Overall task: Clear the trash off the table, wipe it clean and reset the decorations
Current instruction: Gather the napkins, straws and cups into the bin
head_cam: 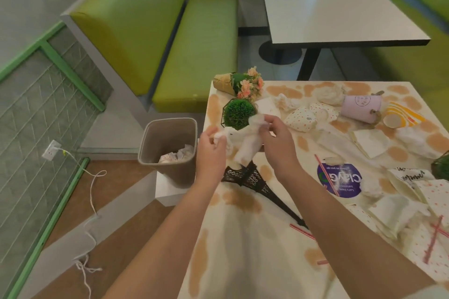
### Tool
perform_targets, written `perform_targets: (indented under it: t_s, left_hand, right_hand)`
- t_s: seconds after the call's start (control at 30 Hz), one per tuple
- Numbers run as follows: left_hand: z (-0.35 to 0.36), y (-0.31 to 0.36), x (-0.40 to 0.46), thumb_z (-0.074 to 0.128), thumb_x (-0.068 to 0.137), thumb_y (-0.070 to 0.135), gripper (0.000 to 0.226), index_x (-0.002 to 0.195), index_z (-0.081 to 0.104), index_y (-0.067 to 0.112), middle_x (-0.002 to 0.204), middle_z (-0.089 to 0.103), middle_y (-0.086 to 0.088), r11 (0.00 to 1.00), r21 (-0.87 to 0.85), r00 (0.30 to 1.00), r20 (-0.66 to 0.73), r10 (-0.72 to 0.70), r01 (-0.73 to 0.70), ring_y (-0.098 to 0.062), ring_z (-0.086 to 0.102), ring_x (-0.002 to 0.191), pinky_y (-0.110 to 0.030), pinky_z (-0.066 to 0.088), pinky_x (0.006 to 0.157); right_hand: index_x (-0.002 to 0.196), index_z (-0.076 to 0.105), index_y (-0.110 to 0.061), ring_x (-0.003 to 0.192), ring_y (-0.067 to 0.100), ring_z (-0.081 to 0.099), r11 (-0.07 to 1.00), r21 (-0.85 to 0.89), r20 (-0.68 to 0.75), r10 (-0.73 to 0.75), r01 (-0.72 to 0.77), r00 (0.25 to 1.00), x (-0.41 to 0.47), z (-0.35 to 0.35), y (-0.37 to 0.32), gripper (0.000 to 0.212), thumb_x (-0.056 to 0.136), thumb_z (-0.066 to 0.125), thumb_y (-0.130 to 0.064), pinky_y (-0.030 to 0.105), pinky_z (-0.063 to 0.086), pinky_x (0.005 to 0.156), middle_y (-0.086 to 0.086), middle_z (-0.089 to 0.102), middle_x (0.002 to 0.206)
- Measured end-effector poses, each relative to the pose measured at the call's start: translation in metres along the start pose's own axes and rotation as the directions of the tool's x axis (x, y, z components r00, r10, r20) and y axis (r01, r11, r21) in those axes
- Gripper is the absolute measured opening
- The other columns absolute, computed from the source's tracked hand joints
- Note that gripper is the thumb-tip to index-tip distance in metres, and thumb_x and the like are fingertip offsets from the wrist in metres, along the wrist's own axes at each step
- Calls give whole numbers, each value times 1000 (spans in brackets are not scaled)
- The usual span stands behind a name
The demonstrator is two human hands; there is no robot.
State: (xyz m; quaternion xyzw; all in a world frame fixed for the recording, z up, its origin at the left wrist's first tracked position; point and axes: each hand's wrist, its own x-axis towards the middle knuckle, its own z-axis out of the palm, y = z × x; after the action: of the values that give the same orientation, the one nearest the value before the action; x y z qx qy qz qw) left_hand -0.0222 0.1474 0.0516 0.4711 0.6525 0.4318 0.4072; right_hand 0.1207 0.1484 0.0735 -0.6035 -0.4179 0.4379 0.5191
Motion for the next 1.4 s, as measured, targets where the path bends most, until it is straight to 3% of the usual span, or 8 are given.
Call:
perform_targets:
  t_s: [0.2, 0.4, 0.57, 0.77, 1.0, 1.13, 1.27, 1.4]
  left_hand:
    - [-81, -23, 53, 59, 94, 27, 23, 116, 55, 22, 94, 59, 13, 997, 42, 987, -153, -52, 59, -1, 57, 83, -13, 40, 60]
    - [-139, -59, 111, 58, 92, 30, 20, 111, 59, 24, 121, 49, -6, 955, 240, 979, -141, -145, 176, -7, 54, 78, -27, 44, 67]
    - [-162, -81, 147, 56, 93, 29, 29, 121, 55, 23, 127, 42, -6, 919, 331, 977, -74, -199, 213, -7, 50, 74, -26, 39, 76]
    - [-177, -106, 170, 58, 94, 32, 49, 140, 46, 21, 140, 47, -5, 882, 403, 956, 54, -288, 243, -19, 53, 120, -26, 37, 87]
    - [-178, -114, 167, 52, 97, 28, 32, 128, 56, 19, 116, 60, 3, 905, 362, 958, 89, -274, 225, -13, 53, 97, -25, 38, 80]
    - [-167, -107, 155, 52, 97, 33, 24, 117, 61, 22, 111, 64, 4, 910, 374, 966, 114, -234, 176, -14, 57, 95, -28, 44, 81]
    - [-150, -89, 138, 49, 96, 41, 15, 102, 59, 31, 105, 67, 6, 912, 386, 969, 135, -204, 138, -18, 62, 96, -38, 52, 88]
    - [-123, -61, 110, 49, 96, 42, 12, 96, 58, 33, 96, 66, 11, 933, 349, 971, 179, -160, 89, -16, 64, 91, -41, 52, 88]
  right_hand:
    - [98, 58, -21, 87, 20, 68, 998, 33, 104, 44, -47, 994, 8, 81, -9, 4, 96, 61, -18, 29, 58, 64, 6, 68, 104]
    - [85, 61, -27, 76, 22, 66, 982, -164, 95, 108, -91, 990, 30, 159, 3, 10, 92, 64, -21, 42, 55, 75, 0, 67, 97]
    - [90, 62, -20, 60, 16, 61, 953, -266, 85, 170, -142, 982, 48, 206, 20, 6, 93, 62, -15, 36, 57, 67, -3, 61, 79]
    - [88, 61, -22, 76, 23, 66, 933, -269, 60, 263, -238, 963, 63, 242, 43, 13, 93, 57, -11, 46, 59, 77, 1, 64, 87]
    - [134, 57, -17, 103, 23, 64, 843, -427, 151, 422, -326, 894, 55, 249, 64, 40, 95, 49, -10, 31, 50, 91, 6, 65, 121]
    - [117, 63, -18, 94, 23, 65, 861, -387, 119, 401, -329, 908, 44, 235, 60, 28, 94, 50, -10, 39, 55, 89, 3, 66, 105]
    - [102, 64, -18, 67, 15, 59, 917, -269, 80, 327, -296, 942, 30, 207, 39, 20, 91, 51, -7, 29, 54, 65, 4, 64, 92]
    - [98, 65, -14, 61, 13, 54, 955, -189, 48, 241, -228, 969, 8, 161, 18, 21, 90, 48, -4, 21, 44, 55, 3, 64, 84]
